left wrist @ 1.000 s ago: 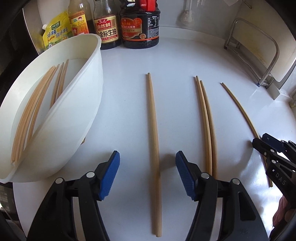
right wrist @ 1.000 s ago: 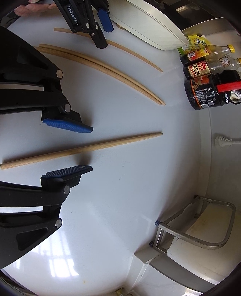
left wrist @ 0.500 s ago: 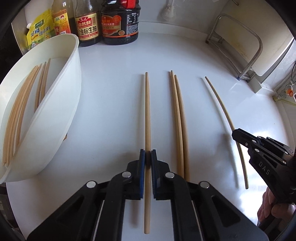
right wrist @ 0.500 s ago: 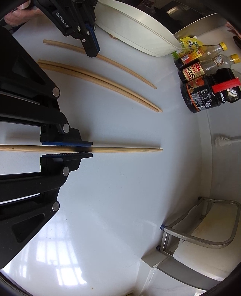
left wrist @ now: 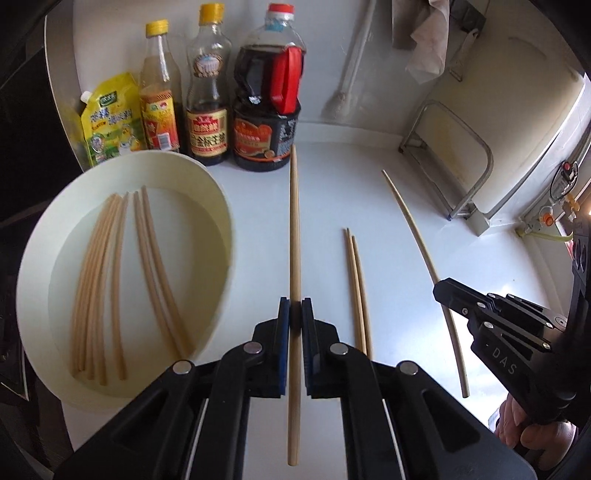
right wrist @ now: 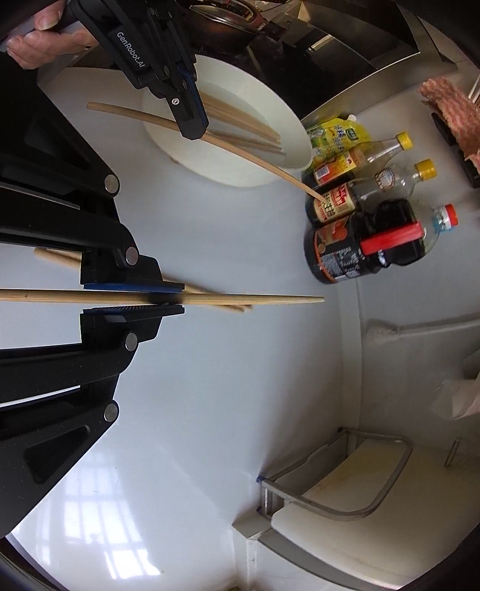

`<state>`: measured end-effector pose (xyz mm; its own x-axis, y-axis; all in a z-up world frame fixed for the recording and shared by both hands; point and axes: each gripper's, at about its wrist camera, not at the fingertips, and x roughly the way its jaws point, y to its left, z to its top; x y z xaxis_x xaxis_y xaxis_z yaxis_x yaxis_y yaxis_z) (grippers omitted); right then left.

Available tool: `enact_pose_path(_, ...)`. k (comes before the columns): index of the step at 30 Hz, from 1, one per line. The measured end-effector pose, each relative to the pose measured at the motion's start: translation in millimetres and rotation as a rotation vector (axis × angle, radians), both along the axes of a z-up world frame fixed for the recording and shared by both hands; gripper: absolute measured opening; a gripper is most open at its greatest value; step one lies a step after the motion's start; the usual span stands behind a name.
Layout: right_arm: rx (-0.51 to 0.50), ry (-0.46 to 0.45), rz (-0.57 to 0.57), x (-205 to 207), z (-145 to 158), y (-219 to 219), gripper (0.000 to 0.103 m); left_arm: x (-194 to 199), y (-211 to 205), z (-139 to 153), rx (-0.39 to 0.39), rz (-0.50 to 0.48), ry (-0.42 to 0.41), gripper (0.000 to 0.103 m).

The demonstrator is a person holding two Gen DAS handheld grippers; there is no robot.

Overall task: Organize utensils
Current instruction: 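Close the left tool on a chopstick and carry both chopsticks over the basin, then lower both chopsticks into the basin and open both tools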

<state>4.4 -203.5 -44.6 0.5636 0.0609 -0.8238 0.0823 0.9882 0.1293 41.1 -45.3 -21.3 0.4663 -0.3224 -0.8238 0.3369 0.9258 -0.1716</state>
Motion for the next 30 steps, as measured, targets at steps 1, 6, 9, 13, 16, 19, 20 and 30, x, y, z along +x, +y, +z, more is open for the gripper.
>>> enact_pose_path(1, 0.006, -0.011, 0.01, 4.6, 5.5, 7.7, 0.006, 2.9, 8.7, 5.2, -0.001, 0.008, -0.013, 0.007)
enact_pose_path(6, 0.007, -0.056, 0.087, 35.1, 23.8, 65.3, 0.006, 21.7, 62.9, 17.6, 0.018, 0.073, -0.048, 0.007)
enact_pose_path(9, 0.017, -0.06, 0.143, 55.5, 24.7, 103.4, 0.006, 35.3, 97.1, 15.6, 0.038, 0.116, -0.043, 0.007)
enact_pose_path(13, 0.01, -0.055, 0.212, 80.5, 19.7, 148.9, 0.006, 50.2, 137.8, 7.1, 0.063, 0.164, -0.025, 0.007)
enact_pose_path(16, 0.019, -0.018, 0.241, 98.5, 9.0, 174.2, 0.006, 62.7, 159.1, -3.2, 0.076, 0.182, 0.003, 0.007)
enact_pose_path(19, 0.018, 0.028, 0.261, 114.1, -4.0, 194.2, 0.006, 74.0, 172.7, -13.8, 0.077, 0.188, 0.028, 0.007)
enact_pose_path(20, 0.015, 0.043, 0.265, 117.5, -8.6, 199.3, 0.006, 77.6, 175.6, -17.5, 0.074, 0.187, 0.037, 0.007)
enact_pose_path(30, 0.012, 0.158, 0.253, 141.2, -41.1, 216.7, 0.006, 96.3, 182.3, -46.5, 0.052, 0.169, 0.113, 0.007)
